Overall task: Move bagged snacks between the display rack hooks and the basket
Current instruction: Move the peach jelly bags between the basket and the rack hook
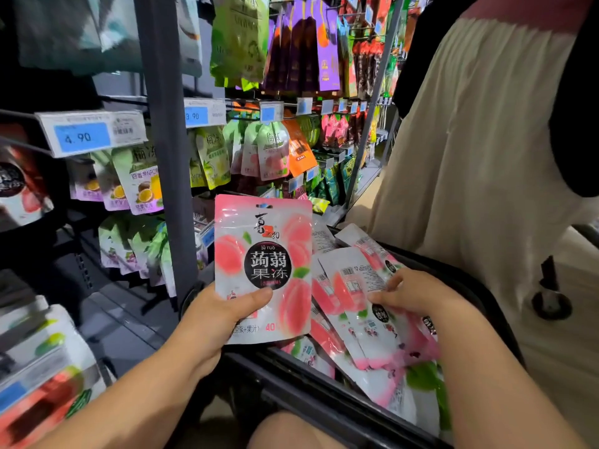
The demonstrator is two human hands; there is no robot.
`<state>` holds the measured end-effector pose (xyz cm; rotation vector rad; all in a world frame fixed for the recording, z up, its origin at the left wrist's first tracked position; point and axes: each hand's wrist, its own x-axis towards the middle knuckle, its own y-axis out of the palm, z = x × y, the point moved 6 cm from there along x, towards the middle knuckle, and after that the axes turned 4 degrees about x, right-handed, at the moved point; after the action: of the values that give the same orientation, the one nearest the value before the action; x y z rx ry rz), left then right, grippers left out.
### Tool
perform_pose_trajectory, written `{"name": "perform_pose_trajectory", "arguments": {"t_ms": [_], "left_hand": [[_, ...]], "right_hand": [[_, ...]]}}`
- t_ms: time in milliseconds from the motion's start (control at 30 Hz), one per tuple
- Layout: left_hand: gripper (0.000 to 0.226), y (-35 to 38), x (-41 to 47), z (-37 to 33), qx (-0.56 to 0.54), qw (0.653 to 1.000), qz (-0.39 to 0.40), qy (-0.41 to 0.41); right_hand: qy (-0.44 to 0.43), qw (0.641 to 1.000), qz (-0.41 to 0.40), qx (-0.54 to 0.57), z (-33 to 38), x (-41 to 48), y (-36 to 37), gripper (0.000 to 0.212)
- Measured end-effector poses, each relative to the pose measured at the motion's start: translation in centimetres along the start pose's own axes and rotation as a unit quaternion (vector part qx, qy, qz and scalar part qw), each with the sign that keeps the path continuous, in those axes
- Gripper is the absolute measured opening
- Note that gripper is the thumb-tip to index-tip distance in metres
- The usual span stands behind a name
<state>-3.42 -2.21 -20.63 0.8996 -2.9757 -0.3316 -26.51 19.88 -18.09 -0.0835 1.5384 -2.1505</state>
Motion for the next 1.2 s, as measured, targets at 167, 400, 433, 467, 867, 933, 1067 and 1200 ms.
{"name": "perform_pose_trajectory", "arguments": {"t_ms": [167,400,433,467,867,933,1067,1200], "left_hand": [[0.051,-0.1,0.0,0.1,-0.004,1.000,-0.001,0.004],[0.049,-0.2,-0.1,0.0,-0.006,1.000,-0.014,-0.001],[0.049,-0.2,0.0,-0.1,-0.007,1.000,-0.012,0.001],[0.051,-0.3,-0.1,-0.4,-0.008,1.000,-0.011,0.004],[0.052,-2.0,0.2,-3.5,-0.015,0.997,-0.036,0.060],[0.064,-2.7,0.4,-3.5,-0.013,0.997,-0.052,0.057],[0.075,-3.4,0.5,-3.7,-0.011,0.996,-0.074,0.056],[0.075,-3.9,0.6,-3.9,-0.010,0.995,-0.084,0.057]], "right_hand": [[0.027,0.999,0.019,0.019,0.2,-0.2,0.5,0.083],[0.024,0.990,0.018,0.138,1.2,-0.4,1.3,0.112],[0.020,0.986,0.012,0.167,1.5,-0.5,1.3,0.108],[0.011,0.980,0.001,0.197,1.8,-0.7,1.1,0.097],[-0.118,0.849,0.034,0.513,4.2,-1.0,0.8,0.009],[-0.135,0.828,0.041,0.543,4.8,-1.6,0.5,0.012],[-0.169,0.823,0.021,0.542,5.2,-1.7,0.1,0.025],[-0.263,0.781,0.072,0.562,5.8,-2.5,-0.5,0.039]]}}
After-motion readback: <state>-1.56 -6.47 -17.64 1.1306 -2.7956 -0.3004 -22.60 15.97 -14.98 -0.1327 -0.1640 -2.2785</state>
